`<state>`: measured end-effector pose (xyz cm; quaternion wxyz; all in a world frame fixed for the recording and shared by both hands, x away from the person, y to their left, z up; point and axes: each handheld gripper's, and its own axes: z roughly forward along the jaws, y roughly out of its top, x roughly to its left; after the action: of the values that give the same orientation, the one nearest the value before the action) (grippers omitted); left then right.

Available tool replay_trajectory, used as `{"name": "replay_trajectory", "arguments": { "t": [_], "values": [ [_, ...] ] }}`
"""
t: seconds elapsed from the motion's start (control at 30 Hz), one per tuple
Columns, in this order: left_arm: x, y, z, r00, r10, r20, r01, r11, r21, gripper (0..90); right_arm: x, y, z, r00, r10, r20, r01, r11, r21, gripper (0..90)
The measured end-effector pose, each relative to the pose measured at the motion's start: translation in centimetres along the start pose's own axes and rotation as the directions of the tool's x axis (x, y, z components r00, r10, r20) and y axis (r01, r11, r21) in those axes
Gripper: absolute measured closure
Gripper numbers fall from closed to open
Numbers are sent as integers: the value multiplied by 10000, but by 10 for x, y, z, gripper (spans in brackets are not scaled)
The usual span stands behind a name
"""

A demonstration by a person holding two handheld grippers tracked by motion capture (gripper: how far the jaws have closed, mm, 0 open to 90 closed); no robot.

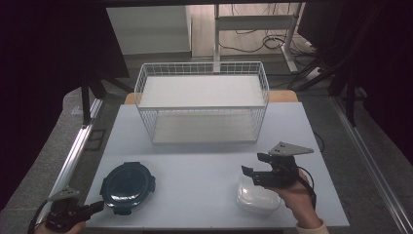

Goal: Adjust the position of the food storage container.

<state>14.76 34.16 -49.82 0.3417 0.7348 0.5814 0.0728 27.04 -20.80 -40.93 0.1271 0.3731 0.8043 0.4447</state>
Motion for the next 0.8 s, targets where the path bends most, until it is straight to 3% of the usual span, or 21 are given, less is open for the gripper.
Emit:
{"name": "replay_trajectory", "arguments": {
  "t": [0.1,0.43,0.8],
  "values": [
    [0,0,1,9996,3,284,-4,10000,25,900,0,0,0,10000,-27,16,27,10000,40,259],
    [-10,9,9,9975,199,677,-201,9998,16,900,0,1,-1,10000,5,22,-6,10000,45,259],
    [-19,24,23,9963,477,721,-486,9988,109,900,3,2,-2,10000,-83,-44,83,10000,-24,259]
  ]
}}
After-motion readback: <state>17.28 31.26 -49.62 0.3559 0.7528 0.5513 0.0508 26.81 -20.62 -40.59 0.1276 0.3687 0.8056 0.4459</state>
